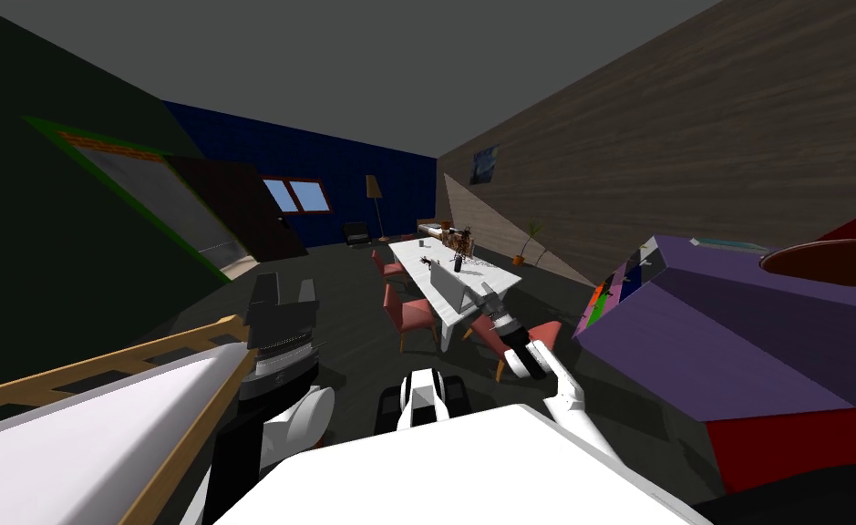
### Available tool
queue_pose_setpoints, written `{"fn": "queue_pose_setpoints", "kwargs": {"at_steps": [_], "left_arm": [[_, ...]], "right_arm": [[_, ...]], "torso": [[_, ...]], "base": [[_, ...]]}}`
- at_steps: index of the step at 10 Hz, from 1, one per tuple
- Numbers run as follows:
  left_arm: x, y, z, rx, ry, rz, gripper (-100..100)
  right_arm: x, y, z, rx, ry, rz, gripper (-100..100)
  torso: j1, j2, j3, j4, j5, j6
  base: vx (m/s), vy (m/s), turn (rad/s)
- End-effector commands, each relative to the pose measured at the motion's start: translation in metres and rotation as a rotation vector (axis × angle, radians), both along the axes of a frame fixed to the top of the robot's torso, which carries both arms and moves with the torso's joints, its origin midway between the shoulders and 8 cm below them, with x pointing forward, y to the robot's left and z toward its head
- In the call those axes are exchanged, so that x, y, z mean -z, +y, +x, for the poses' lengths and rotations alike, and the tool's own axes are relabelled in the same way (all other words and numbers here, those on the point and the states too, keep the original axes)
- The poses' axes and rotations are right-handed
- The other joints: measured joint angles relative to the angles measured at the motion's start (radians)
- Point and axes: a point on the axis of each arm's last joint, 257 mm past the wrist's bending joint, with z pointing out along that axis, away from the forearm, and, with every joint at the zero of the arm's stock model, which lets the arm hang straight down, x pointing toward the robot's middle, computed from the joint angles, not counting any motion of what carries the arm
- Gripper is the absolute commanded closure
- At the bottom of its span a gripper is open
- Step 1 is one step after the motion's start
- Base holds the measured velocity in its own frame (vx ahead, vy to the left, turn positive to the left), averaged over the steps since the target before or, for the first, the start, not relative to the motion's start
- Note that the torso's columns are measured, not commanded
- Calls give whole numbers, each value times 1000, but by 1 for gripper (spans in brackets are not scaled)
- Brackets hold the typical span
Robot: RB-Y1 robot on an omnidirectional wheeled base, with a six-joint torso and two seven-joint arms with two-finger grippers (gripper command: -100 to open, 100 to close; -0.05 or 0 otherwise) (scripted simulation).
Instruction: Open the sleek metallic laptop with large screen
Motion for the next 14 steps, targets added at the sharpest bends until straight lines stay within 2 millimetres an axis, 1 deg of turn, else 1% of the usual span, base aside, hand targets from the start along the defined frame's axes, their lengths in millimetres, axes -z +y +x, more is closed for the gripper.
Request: {"fn": "queue_pose_setpoints", "kwargs": {"at_steps": [1, 2, 3, 6, 7, 11, 14], "left_arm": [[0, 0, 0, 0, 0, 0, 0], [0, 0, 0, 0, 0, 0, 0], [0, 0, 0, 0, 0, 0, 0], [0, 0, 0, 0, 0, 0, 0], [0, 0, 0, 0, 0, 0, 0], [0, 0, 0, 0, 0, 0, 0], [0, 0, 0, 0, 0, 0, 0]], "right_arm": [[19, -6, 6, 34, 18, -120, -100], [29, -11, 10, 49, 32, -185, -100], [29, -11, 10, 51, 30, -192, -100], [58, -26, 20, 95, 64, -395, -100], [58, -26, 20, 96, 62, -401, -100], [91, -51, 30, 140, 95, -656, -100], [108, -68, 34, 161, 110, -815, -100]], "torso": [[0, 0, 0, 0, 0, 0], [0, 0, 0, 0, 0, 0], [0, 0, 0, 0, 0, 0], [0, 1, 0, 0, 0, 0], [0, 0, 0, 0, 0, 0], [0, 0, 0, 0, 0, 0], [0, 1, 0, 0, 0, 0]], "base": [[28, 27, 19], [36, 32, 28], [28, 24, 10], [26, 28, 31], [34, 26, -3], [37, 32, 25], [33, 29, 25]]}}
